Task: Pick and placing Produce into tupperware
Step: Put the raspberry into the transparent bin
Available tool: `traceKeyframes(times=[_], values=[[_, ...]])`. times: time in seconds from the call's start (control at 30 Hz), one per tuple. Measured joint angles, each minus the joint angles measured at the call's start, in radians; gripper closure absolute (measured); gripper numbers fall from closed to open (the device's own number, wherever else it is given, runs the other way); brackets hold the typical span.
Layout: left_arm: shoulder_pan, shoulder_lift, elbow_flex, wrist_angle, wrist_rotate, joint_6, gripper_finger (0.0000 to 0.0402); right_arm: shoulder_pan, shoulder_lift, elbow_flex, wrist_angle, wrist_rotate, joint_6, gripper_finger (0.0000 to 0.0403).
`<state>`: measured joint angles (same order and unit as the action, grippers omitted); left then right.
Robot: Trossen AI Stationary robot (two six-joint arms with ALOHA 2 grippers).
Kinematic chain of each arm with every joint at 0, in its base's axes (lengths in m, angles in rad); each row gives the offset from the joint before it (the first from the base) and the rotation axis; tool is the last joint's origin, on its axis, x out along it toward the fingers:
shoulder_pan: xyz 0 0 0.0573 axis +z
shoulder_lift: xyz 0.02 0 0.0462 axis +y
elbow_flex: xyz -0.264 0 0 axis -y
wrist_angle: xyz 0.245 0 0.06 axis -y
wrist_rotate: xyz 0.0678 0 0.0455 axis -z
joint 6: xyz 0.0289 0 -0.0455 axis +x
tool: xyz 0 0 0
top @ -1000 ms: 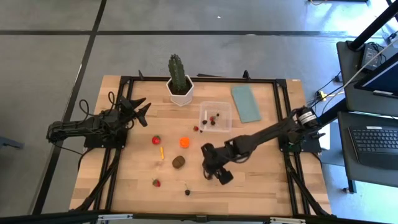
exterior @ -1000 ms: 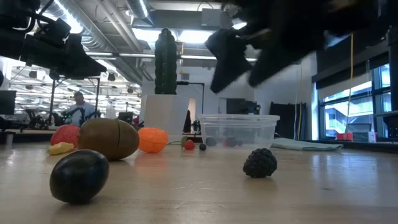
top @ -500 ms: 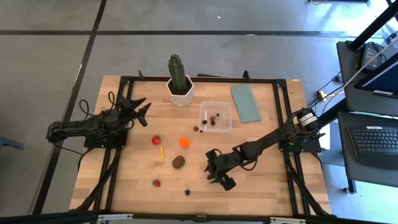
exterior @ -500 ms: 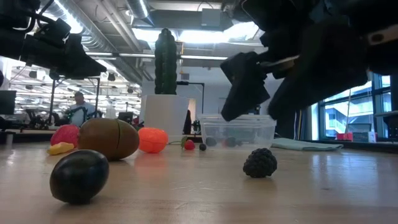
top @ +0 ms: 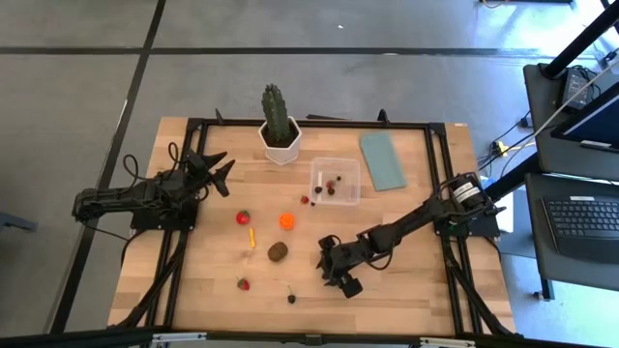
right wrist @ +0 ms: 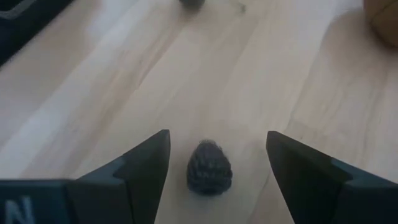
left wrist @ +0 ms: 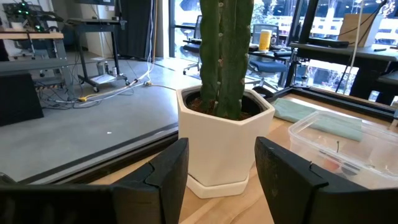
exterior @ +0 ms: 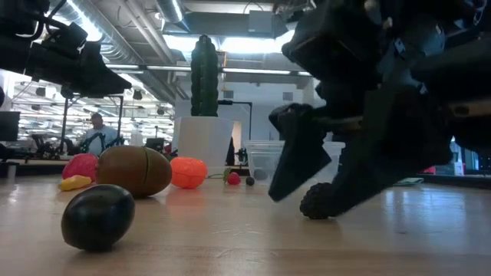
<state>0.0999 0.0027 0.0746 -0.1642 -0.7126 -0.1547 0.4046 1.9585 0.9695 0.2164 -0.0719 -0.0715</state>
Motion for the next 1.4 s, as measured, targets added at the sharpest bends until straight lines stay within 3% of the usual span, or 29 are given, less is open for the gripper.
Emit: traceKeyframes(times=[0.2,0.73,0.97,1.1,1.3,1.4], values=[[0.000,0.000,0.000,0.000,0.000,0.000,0.0225,0.000,0.000,0.000,-0.013,0.000,-0.010,0.0160],[0.000,0.000,0.000,-0.001,0.000,0.000,0.0225,-0.001,0.033,0.005,-0.016,-0.004,0.020,0.0302],[0.000,0.000,0.000,-0.001,0.000,0.000,0.0225,-0.013,0.020,0.003,-0.031,-0.011,0.104,0.0307],[0.000,0.000,0.000,-0.001,0.000,0.000,0.0225,-0.076,-0.059,-0.006,-0.106,-0.019,0.173,0.0307],[0.000,0.000,0.000,-0.001,0.000,0.000,0.0225,-0.244,-0.303,0.001,-0.110,-0.007,0.284,0.0308],[0.000,0.000,0.000,-0.001,0.000,0.000,0.0225,-0.332,-0.416,0.073,-0.257,0.055,0.304,0.0309]])
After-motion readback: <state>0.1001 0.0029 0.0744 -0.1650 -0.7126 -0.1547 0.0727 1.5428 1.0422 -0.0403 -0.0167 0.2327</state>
